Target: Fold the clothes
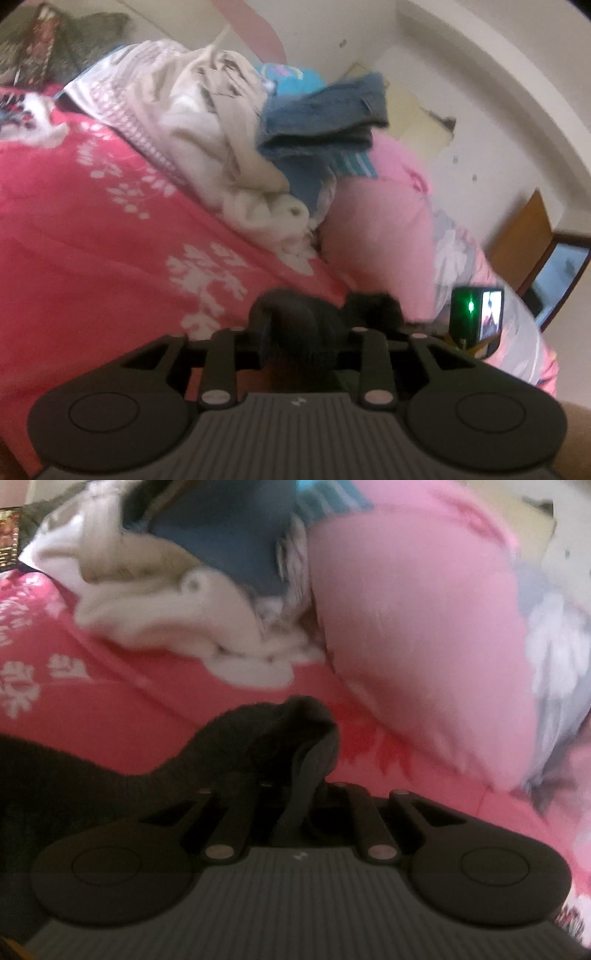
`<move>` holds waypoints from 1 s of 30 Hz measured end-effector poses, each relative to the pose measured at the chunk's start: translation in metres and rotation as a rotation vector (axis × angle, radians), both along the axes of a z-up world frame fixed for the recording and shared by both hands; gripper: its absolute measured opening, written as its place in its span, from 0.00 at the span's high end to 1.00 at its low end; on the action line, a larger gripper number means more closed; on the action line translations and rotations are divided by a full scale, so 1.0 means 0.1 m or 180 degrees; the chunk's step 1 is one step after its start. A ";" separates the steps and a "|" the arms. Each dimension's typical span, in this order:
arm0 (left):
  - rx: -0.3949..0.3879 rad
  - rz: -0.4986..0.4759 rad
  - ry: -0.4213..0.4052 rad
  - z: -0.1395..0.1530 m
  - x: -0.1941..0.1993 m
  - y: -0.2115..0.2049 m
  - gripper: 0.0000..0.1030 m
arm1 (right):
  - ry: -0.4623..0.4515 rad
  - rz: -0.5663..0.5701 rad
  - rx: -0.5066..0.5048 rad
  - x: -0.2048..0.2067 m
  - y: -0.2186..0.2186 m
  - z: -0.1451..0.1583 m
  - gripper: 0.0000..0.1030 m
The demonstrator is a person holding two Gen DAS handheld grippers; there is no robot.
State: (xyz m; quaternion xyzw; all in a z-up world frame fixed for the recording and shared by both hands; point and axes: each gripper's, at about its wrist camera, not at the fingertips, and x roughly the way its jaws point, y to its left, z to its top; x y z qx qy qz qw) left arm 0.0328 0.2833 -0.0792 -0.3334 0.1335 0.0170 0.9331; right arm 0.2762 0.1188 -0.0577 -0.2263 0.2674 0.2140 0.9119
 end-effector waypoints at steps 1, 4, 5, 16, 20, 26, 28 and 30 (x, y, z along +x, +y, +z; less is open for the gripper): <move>-0.0032 0.0021 -0.0035 -0.01 -0.02 0.04 0.71 | 0.0081 -0.0043 0.0033 0.04 -0.04 0.00 0.83; -0.0122 0.0019 -0.0078 -0.01 -0.04 0.10 0.68 | 0.0361 -0.0269 0.0267 0.17 -0.22 0.07 0.42; -0.0150 0.0001 -0.0068 -0.01 -0.03 0.11 0.66 | 0.0461 -0.0362 0.0422 0.18 -0.32 0.12 0.33; -0.0390 -0.0256 0.0072 -0.01 0.05 0.11 0.55 | 0.1233 -0.1039 0.2139 -0.50 -1.89 0.42 0.19; -0.0352 -0.0229 0.0088 0.03 0.05 0.11 0.55 | 0.1244 -0.1410 0.2400 -0.94 -2.51 0.38 0.16; -0.0110 -0.0213 0.0362 0.06 0.18 0.11 0.53 | 0.1097 -0.2278 0.2726 -1.57 -3.52 0.20 0.16; -0.0048 -0.0240 0.0517 0.05 0.28 0.10 0.51 | 0.1115 -0.2503 0.2808 -1.69 -3.75 0.15 0.16; -0.0077 -0.0255 0.0606 0.01 0.37 0.11 0.53 | 0.1175 -0.2645 0.2834 -1.72 -3.86 0.07 0.16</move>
